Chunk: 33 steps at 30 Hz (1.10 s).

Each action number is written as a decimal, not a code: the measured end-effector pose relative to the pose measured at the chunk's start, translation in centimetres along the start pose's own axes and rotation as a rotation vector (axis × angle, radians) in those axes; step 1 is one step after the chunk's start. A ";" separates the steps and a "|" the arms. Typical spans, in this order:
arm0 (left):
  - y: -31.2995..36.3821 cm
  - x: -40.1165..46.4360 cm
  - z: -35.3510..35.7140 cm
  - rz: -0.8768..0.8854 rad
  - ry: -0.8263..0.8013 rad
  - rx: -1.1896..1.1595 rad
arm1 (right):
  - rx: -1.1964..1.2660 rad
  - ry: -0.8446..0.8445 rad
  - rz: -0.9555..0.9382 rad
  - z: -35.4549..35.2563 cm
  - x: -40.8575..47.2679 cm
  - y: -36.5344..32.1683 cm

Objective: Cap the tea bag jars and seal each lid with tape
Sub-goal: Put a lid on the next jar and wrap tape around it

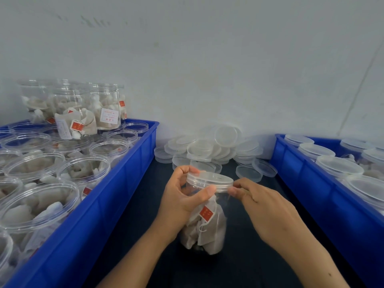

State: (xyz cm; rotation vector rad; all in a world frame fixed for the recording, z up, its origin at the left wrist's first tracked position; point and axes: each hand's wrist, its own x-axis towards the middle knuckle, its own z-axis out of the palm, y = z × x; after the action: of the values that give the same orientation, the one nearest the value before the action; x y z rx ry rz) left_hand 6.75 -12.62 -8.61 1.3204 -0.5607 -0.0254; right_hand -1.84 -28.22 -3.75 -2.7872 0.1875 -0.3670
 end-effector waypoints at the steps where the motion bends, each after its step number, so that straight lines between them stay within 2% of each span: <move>1: 0.0 0.0 -0.1 -0.003 -0.016 -0.011 | 0.004 0.003 -0.028 0.0 0.0 0.1; 3: -0.2 0.1 -0.5 -0.016 -0.056 -0.045 | 0.020 -0.006 -0.069 0.0 -0.1 0.2; 7: -0.4 0.1 -1.0 -0.091 -0.091 -0.071 | 0.202 -0.020 -0.096 0.5 0.2 -0.1; 10: -0.3 -0.2 -0.8 -0.025 -0.121 0.082 | 0.262 0.015 -0.097 1.2 0.6 -0.2; 13: -0.2 -0.6 0.1 0.093 0.018 0.321 | 0.247 0.074 -0.071 1.7 0.7 0.1; 17: -0.3 -1.3 0.9 0.081 0.040 0.402 | 0.304 0.106 -0.101 2.7 0.3 -0.5; 22: -0.3 -0.7 0.3 0.081 0.046 0.286 | 0.311 0.096 -0.189 3.0 0.1 -0.9; 26: -0.4 -0.4 -0.1 0.053 0.083 0.206 | 0.485 0.040 -0.140 2.5 -0.1 -0.4; 33: -0.7 0.1 -1.2 0.083 0.154 0.234 | 0.212 0.113 -0.034 0.9 -0.5 -0.4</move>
State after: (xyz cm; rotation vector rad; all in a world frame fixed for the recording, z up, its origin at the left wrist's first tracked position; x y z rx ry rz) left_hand 7.52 -11.76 -9.37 1.5102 -0.4965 0.2143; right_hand -2.05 -27.50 -4.54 -2.5660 0.1192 -0.5219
